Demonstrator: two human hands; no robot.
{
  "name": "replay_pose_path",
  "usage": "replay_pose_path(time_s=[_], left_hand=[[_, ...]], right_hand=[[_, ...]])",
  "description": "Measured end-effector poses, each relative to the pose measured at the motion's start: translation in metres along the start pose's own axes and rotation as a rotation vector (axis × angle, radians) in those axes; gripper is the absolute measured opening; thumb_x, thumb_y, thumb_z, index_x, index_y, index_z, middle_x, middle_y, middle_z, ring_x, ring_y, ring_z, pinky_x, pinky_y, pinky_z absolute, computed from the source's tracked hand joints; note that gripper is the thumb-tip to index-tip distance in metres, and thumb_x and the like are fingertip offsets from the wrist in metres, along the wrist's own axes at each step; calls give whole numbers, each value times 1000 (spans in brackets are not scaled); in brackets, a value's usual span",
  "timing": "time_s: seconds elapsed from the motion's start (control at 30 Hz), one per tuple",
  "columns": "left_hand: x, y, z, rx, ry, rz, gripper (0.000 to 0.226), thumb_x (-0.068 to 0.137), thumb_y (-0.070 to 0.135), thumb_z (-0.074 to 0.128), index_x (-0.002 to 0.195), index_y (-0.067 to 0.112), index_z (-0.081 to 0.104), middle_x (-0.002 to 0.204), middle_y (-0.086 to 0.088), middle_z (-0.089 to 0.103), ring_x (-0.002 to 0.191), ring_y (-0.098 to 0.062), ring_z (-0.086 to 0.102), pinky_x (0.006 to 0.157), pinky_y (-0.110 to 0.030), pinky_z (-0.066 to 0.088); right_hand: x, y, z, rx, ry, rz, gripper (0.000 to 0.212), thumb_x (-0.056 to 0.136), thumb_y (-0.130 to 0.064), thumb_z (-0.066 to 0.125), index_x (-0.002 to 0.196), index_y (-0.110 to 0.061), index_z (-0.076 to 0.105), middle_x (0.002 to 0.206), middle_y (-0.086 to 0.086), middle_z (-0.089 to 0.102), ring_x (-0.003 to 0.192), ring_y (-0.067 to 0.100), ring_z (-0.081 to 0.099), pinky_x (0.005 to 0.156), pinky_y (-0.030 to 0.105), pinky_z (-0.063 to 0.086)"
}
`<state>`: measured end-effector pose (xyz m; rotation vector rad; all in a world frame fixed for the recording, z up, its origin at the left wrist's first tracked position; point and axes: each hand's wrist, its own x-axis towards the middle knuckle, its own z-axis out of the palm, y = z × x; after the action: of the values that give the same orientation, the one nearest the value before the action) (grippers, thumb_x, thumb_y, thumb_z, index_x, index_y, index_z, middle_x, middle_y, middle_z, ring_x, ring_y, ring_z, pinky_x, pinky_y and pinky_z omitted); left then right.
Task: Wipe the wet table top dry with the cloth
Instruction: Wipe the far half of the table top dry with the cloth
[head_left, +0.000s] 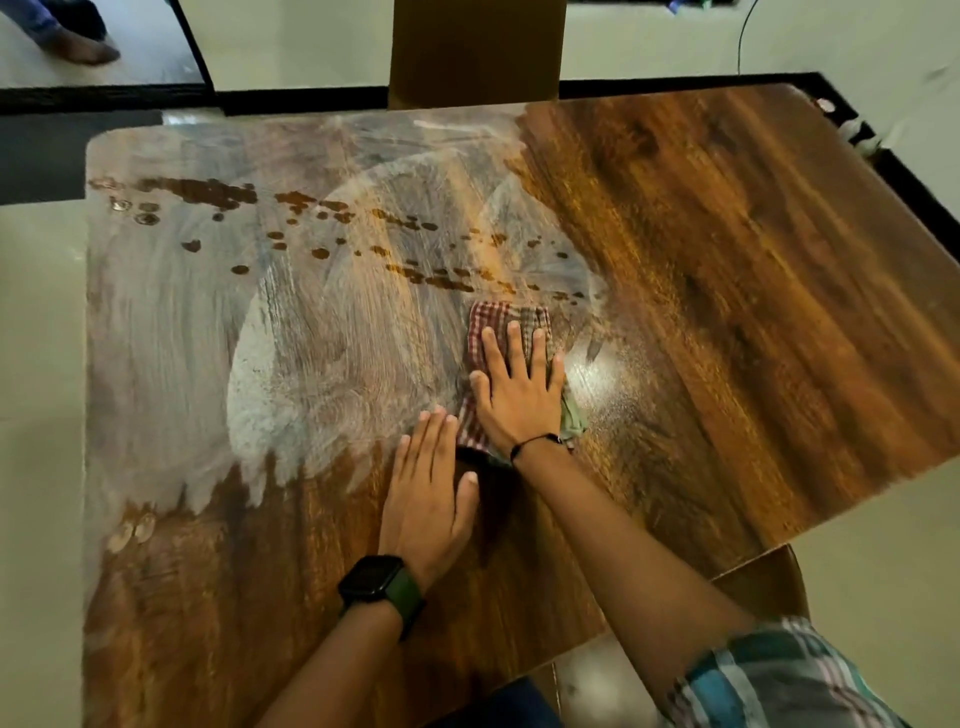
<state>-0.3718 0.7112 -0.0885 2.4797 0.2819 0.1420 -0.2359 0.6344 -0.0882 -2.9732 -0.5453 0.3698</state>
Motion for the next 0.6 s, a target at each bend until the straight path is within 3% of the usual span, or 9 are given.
replay_pose_path(time_s=[0.1, 0.2, 0.3, 0.37, 0.47, 0.6], left_hand=[[4, -9, -3, 19, -19, -24, 64, 90, 44, 13, 143, 9, 7, 151, -2, 4, 140, -8, -4, 114, -25, -8], [3, -12, -7, 14, -29, 0, 64, 90, 42, 15, 144, 8, 9, 153, -4, 5, 140, -8, -7, 114, -25, -9], [-1, -15, -9, 17, -33, 2, 64, 91, 43, 16, 144, 7, 12, 152, -4, 5, 140, -7, -7, 113, -23, -11], [-2, -17, -11, 6, -30, -15, 64, 91, 44, 16, 144, 8, 12, 152, -3, 4, 140, -7, -7, 114, -23, -11], [-8, -18, -13, 16, -37, -14, 63, 90, 47, 12, 143, 14, 5, 151, 1, -1, 140, -7, -11, 112, -22, -14], [-13, -28, -19, 7, 41, -46, 61, 91, 42, 18, 143, 10, 11, 151, -5, 8, 139, -8, -4, 113, -21, -13]], right_hand=[[-71, -13, 18, -17, 73, -182, 58, 95, -48, 7, 149, -28, 5, 158, 6, 7, 144, 35, 3, 113, 53, 4], [-126, -16, 34, -28, 38, -326, 57, 97, -45, 13, 150, -22, 15, 157, 5, 17, 143, 33, 11, 110, 53, 9], [-98, -12, 30, -88, 19, -375, 59, 92, -44, 23, 140, -13, 41, 153, 8, 28, 143, 31, 14, 112, 55, 9], [-53, -18, 15, -82, 33, -294, 58, 90, -44, 22, 128, -10, 50, 153, 12, 29, 144, 31, 12, 116, 54, 1], [22, -25, -7, -50, -29, -100, 63, 97, -47, 22, 146, -8, 24, 159, 9, 2, 145, 26, -10, 115, 49, -10], [35, -32, -10, -72, -37, -120, 64, 96, -50, 20, 151, -18, 8, 159, 4, -8, 144, 26, -14, 114, 50, -12]])
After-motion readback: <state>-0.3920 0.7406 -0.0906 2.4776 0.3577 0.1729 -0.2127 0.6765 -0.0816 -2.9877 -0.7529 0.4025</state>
